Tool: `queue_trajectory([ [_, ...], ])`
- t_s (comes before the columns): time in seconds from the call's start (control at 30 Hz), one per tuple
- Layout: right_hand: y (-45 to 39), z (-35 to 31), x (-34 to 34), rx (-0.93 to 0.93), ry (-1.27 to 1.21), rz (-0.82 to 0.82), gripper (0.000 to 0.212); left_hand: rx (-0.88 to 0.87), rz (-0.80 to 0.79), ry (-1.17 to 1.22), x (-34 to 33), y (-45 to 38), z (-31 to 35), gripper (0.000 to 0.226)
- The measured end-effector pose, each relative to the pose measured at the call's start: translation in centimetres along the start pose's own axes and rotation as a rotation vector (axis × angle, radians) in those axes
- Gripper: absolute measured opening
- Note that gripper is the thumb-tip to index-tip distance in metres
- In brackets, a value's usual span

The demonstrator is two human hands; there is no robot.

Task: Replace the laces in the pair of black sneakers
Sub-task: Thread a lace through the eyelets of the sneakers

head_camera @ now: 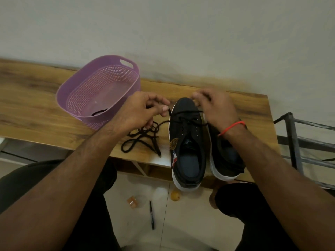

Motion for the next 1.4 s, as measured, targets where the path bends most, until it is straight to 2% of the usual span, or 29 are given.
queue_trajectory([
  [0.07,-0.3,0.2,1.3,-0.005,-0.048,0.023,0.011,0.009,-0.004,0.052,0.4,0.0,0.1,0.015],
  [0.17,1.1,-1.6,-2.2,0.102,-0.048,-0.305,0.034,-0.029,-0.081,0.154,-0.8,0.2,1.2,0.016],
  [0.2,1.6,-2.0,-3.4,0.130,-0.027,-0.386,0.031,-0.041,-0.101,0.164,-1.3,0.3,1.4,0.017],
  [0.23,1.8,-2.0,-3.9,0.143,-0.001,-0.399,0.021,-0.044,-0.109,0.165,-1.4,0.3,1.4,0.018],
  [0.27,1.4,-1.8,-3.6,0.131,0.014,-0.343,0.017,-0.037,-0.104,0.168,-1.3,0.3,1.2,0.018],
  [0.33,0.1,-0.4,-1.5,0.049,0.003,-0.150,0.023,-0.014,-0.078,0.202,-0.7,0.3,1.0,0.017],
  [0.4,-0.8,1.3,1.2,-0.043,-0.080,0.046,0.020,-0.004,-0.068,0.237,0.0,0.4,1.1,0.015],
  [0.5,-0.9,3.0,3.6,-0.137,-0.119,0.244,0.020,0.001,-0.120,0.288,0.0,0.6,1.6,0.015],
  [0.57,-0.8,4.1,3.7,-0.192,-0.116,0.275,0.021,-0.007,-0.186,0.363,-0.4,0.8,2.0,0.019],
  [0.63,-1.0,5.2,3.0,-0.245,-0.099,0.237,0.021,-0.034,-0.279,0.505,-0.9,1.1,2.7,0.029],
  [0.7,-1.0,5.6,1.7,-0.267,-0.056,0.148,0.018,-0.074,-0.359,0.663,-1.1,1.4,3.5,0.047],
  [0.77,-0.6,5.0,0.1,-0.253,0.003,0.009,0.022,-0.122,-0.345,0.768,-0.6,1.3,4.3,0.052],
  [0.8,-0.3,4.5,-0.7,-0.238,0.039,-0.063,0.030,-0.138,-0.285,0.789,-0.1,1.1,4.3,0.047],
  [0.87,-0.1,3.5,-1.4,-0.186,0.139,-0.140,0.045,-0.102,-0.050,0.757,1.7,0.4,3.3,0.036],
  [1.0,0.0,1.8,-1.1,-0.111,0.208,-0.156,0.042,0.030,0.669,0.469,7.9,1.5,-0.9,0.020],
  [1.07,0.2,1.7,-1.2,-0.127,0.230,-0.204,0.043,0.028,0.969,0.449,10.7,3.1,-2.2,0.014],
  [1.13,0.4,1.9,-1.6,-0.156,0.295,-0.281,0.047,0.007,1.059,0.516,12.1,3.6,-2.8,0.014],
  [1.2,0.8,2.3,-2.2,-0.171,0.396,-0.371,0.051,-0.017,0.961,0.559,12.1,2.7,-2.8,0.016],
  [1.27,1.2,2.5,-2.9,-0.154,0.481,-0.447,0.051,0.021,0.773,0.524,10.3,1.6,-2.2,0.023],
  [1.4,1.9,2.1,-3.5,-0.107,0.549,-0.519,0.035,0.136,0.466,0.493,5.0,0.4,-1.8,0.023],
])
Point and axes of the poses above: each hand's wrist, its own y-axis away from the middle knuckle, its own x-axis out of the back of the hand, z = x × y, the point moved 9 cm from there along -y, towards the middle knuckle, and after that the axes turned 3 degrees about y, right-handed, at the moved point
